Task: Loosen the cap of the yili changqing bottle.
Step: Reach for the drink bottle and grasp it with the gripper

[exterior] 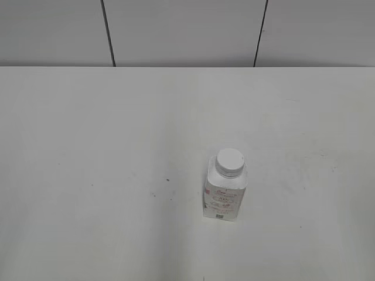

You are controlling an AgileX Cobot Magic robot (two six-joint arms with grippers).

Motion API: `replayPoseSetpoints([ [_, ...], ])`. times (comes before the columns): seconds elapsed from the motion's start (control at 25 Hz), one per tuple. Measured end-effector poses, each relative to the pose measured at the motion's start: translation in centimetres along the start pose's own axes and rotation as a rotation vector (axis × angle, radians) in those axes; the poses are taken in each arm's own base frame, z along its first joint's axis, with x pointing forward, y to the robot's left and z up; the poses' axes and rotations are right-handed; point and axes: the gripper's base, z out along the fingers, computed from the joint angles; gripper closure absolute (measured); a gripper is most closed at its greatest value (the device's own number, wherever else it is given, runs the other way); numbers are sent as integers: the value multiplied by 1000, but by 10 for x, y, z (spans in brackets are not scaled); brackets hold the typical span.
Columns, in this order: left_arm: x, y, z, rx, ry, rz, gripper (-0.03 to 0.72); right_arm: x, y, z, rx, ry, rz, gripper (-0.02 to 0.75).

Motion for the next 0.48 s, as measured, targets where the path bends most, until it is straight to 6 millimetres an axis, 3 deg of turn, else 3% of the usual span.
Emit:
replayPoseSetpoints([
  [0.48,0,0,0,0,0,0,312,0,0,0,0,0,0,150],
])
